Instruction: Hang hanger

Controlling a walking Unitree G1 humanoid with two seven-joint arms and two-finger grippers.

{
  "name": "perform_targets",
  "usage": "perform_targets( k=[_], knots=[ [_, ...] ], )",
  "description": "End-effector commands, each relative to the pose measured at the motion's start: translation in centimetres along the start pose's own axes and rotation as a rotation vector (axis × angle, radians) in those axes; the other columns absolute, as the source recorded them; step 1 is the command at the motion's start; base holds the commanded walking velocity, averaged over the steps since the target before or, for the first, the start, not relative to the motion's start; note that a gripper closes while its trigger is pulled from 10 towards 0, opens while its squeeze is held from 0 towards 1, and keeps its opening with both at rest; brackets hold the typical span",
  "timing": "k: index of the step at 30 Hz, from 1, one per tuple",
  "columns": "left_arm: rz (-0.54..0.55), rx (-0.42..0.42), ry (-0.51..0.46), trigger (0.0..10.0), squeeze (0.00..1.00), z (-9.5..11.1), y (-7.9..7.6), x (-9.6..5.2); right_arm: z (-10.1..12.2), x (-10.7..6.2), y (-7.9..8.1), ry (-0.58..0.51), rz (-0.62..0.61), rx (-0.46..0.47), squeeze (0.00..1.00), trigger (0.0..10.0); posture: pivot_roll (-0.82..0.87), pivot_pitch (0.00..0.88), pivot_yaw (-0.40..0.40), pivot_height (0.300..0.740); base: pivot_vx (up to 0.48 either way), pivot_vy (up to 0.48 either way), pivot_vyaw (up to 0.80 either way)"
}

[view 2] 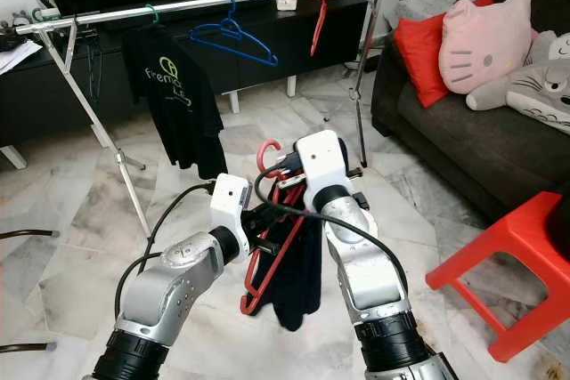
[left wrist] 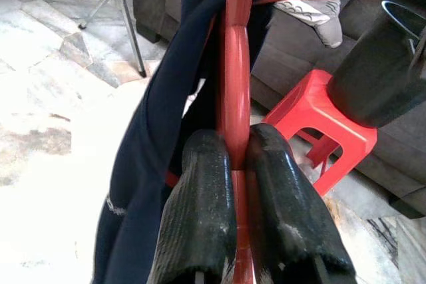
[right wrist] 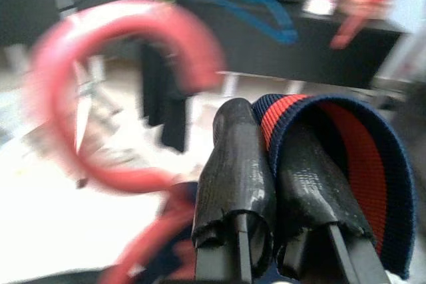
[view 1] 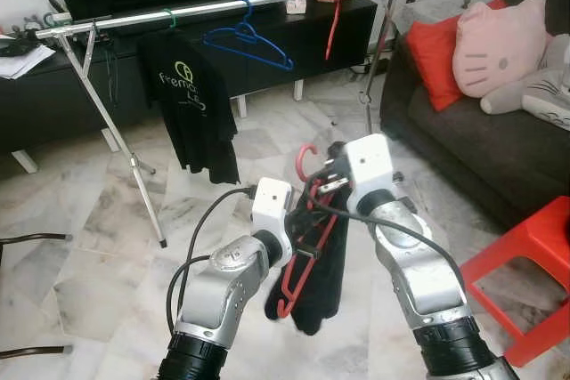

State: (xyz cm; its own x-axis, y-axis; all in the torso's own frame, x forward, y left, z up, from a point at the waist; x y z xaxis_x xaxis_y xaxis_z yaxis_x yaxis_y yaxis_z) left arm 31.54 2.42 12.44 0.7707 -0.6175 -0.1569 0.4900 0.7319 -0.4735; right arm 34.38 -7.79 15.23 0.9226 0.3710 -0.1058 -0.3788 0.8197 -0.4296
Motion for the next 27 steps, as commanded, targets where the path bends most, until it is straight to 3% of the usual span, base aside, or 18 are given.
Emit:
perform_targets(
  k=[1,5,12,17,20,27],
  knots=[
    [-0.039,0.000,-0.027,10.0,0.00,0.7,-0.8,0.0,1.1,-0.1,0.8,-0.042,0.048,0.009,0.00,10.0,-0.15,0.006,0.006,0.740,0.000,0.000,0.00],
    [-0.039,0.000,-0.019,10.0,0.00,0.5,-0.8,-0.1,2.1,-0.5,2.6,-0.087,0.162,0.025,0.00,10.0,-0.15,0.006,0.006,0.740,0.000,0.000,0.00],
    [-0.031,-0.002,-0.022,10.0,0.00,0.5,-0.7,0.0,1.9,-0.5,2.5,-0.080,0.155,0.019,0.00,10.0,-0.15,0.004,0.004,0.740,0.000,0.000,0.00],
    [-0.021,-0.001,-0.027,10.0,0.00,0.6,-0.4,-0.1,0.4,-0.9,1.4,-0.012,0.101,0.032,0.00,10.0,-0.15,0.007,0.003,0.740,0.000,0.000,0.00],
    [-0.016,0.000,-0.030,10.0,0.00,0.6,-0.3,-0.1,-0.9,-1.3,-0.3,0.044,0.021,0.043,0.00,10.0,-0.15,0.007,0.004,0.740,0.000,0.000,0.00],
    [-0.011,0.001,-0.035,10.0,0.00,0.7,-0.1,-0.2,-2.0,-1.6,-1.7,0.100,-0.058,0.062,0.00,10.0,-0.16,0.006,0.007,0.740,0.000,0.000,0.00]
  ],
)
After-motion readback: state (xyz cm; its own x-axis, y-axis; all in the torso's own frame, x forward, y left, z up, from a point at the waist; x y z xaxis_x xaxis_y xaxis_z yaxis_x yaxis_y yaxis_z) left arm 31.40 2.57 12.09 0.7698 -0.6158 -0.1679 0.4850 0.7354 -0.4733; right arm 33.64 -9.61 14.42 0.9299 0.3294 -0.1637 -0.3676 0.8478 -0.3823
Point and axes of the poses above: a point about 5 cm out from each wrist's last joint towards the gripper, its own x axis pointing out of the wrist towards the gripper, its own z axis along the axis of the wrist's last joint, y = z × x, the point moved 3 cm from there along x, pointing out of the wrist towards the gripper, and after that the axes turned 12 degrees about -x, right-handed, at the moved point
